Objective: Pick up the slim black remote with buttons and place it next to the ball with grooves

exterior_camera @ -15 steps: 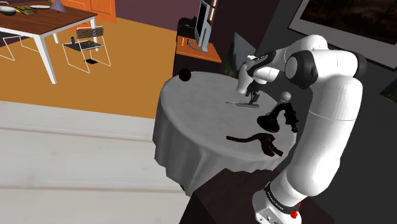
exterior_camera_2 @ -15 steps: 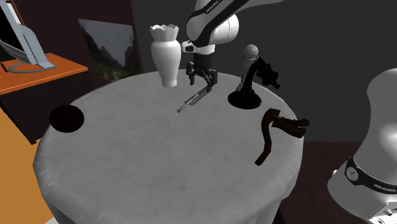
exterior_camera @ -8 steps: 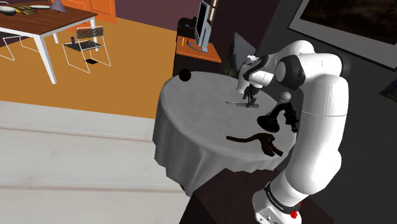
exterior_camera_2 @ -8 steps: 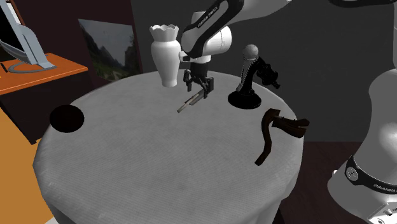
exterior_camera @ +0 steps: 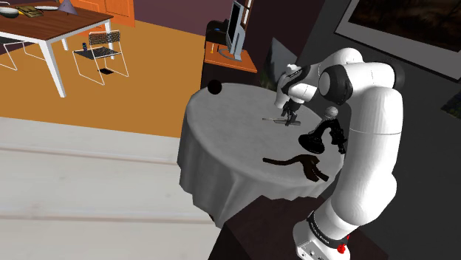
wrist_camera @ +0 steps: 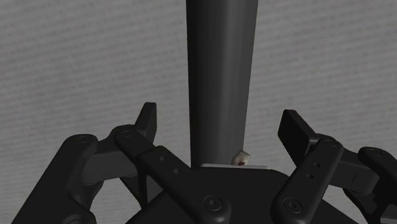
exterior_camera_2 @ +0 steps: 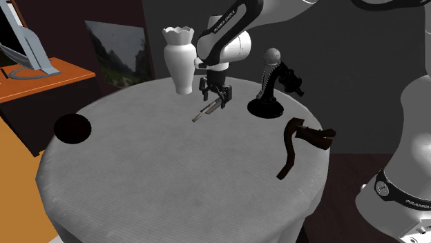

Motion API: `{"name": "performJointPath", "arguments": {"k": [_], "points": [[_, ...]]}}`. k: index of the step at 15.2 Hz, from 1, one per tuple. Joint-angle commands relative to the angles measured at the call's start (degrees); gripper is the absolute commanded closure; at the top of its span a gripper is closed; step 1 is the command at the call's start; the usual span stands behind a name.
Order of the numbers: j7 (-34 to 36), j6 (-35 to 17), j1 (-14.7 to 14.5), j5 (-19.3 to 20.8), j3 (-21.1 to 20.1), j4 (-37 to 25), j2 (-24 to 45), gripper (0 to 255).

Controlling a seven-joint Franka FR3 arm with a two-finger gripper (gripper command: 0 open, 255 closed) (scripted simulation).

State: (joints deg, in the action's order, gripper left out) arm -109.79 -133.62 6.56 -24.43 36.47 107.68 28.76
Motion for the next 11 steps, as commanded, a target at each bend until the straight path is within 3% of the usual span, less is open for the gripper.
{"name": "performJointPath", "arguments": {"k": [1, 2, 11], "points": [[0.00, 0.00, 0.00, 0.00, 0.00, 0.00, 0.00, 0], [0.00, 0.00, 0.00, 0.00, 0.00, 0.00, 0.00, 255], [-0.03, 0.00, -0.04, -0.05, 0.05, 0.00, 0.02, 255]]}}
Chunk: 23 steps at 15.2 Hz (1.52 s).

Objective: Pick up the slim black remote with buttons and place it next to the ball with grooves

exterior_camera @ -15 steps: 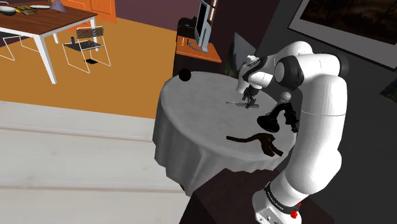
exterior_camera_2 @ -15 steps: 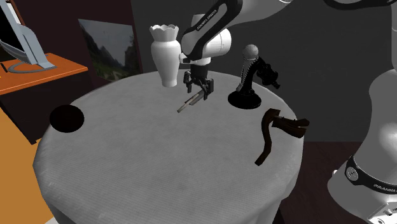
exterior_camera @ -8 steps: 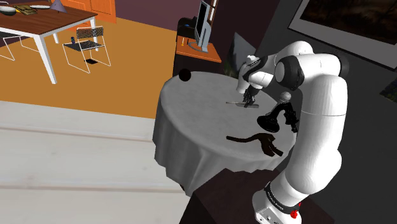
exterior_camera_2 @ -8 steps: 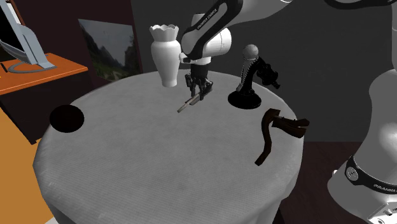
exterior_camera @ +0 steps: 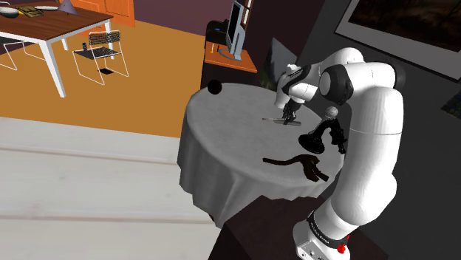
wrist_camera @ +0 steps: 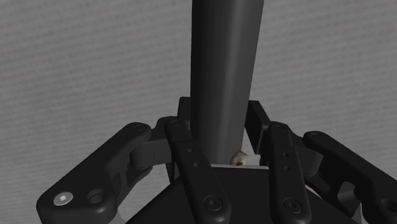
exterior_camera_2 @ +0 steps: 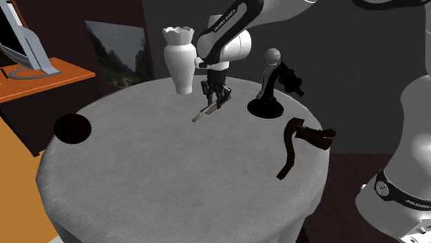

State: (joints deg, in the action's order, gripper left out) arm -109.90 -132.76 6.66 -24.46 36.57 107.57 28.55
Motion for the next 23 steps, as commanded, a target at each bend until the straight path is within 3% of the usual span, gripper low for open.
{"name": "performJointPath", "arguments": {"k": [1, 23], "points": [[0.34, -0.32, -0.36, 0.38, 0.26, -0.02, -0.24, 255], [5.55, 12.60, -3.55, 8.26, 4.88, -6.08, -8.87, 255]]}}
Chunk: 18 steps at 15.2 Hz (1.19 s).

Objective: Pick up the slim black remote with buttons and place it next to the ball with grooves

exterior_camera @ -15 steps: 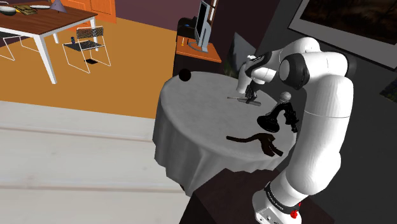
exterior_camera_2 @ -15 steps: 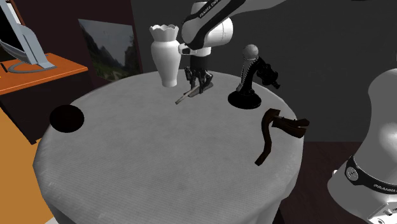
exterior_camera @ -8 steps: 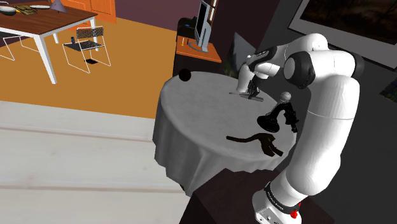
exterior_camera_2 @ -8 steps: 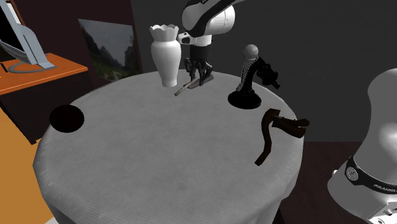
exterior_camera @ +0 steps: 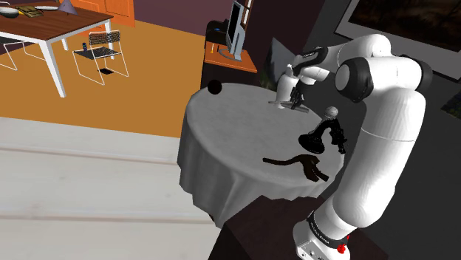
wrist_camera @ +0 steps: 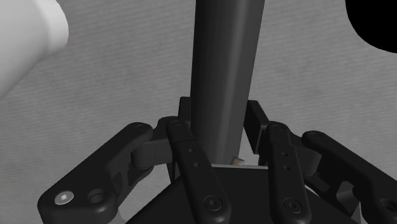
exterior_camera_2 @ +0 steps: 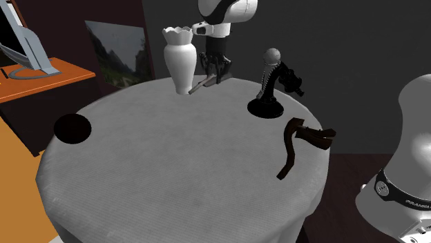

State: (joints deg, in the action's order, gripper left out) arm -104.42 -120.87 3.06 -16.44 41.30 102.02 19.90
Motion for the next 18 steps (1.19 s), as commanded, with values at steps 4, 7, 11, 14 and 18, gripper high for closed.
{"name": "performJointPath", "arguments": {"k": [4, 7, 11, 14, 18], "points": [[0.77, 3.33, -0.21, 1.25, 0.62, -2.36, -1.30, 255], [1.24, 5.35, -0.33, 1.91, 0.91, -3.89, -1.98, 255], [2.84, 6.68, -1.31, 2.54, 0.77, -4.98, -2.46, 255], [6.67, 6.65, -3.94, 3.04, -0.24, -5.33, -2.35, 255], [11.50, 7.02, -6.98, 3.21, -1.71, -6.83, -1.38, 255]]}}
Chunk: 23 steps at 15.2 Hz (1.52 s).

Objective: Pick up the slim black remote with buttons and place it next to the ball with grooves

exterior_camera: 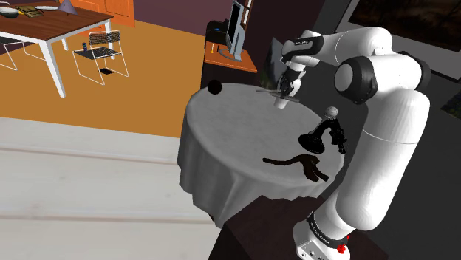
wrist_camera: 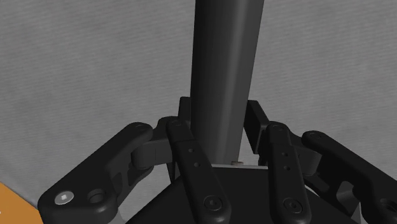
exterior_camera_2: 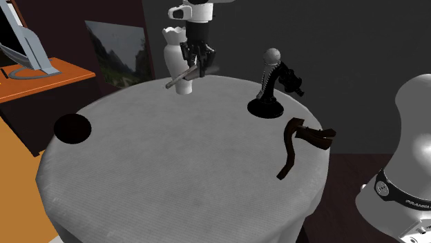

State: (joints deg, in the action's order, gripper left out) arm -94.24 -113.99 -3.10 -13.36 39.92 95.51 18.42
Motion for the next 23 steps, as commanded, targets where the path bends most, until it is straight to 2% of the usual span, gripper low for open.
{"name": "performJointPath", "arguments": {"k": [1, 8, 14, 19, 23], "points": [[2.47, 0.30, -1.51, 0.10, -0.71, -0.89, 0.49, 255], [10.05, 2.35, -5.40, -0.88, -3.48, -7.06, 4.76, 255], [16.05, 5.59, -7.37, -2.44, -5.92, -15.94, 10.61, 255], [21.04, 9.86, -7.72, -4.08, -8.04, -26.99, 17.39, 255], [25.43, 15.24, -6.49, -5.63, -9.97, -40.44, 25.07, 255]]}}
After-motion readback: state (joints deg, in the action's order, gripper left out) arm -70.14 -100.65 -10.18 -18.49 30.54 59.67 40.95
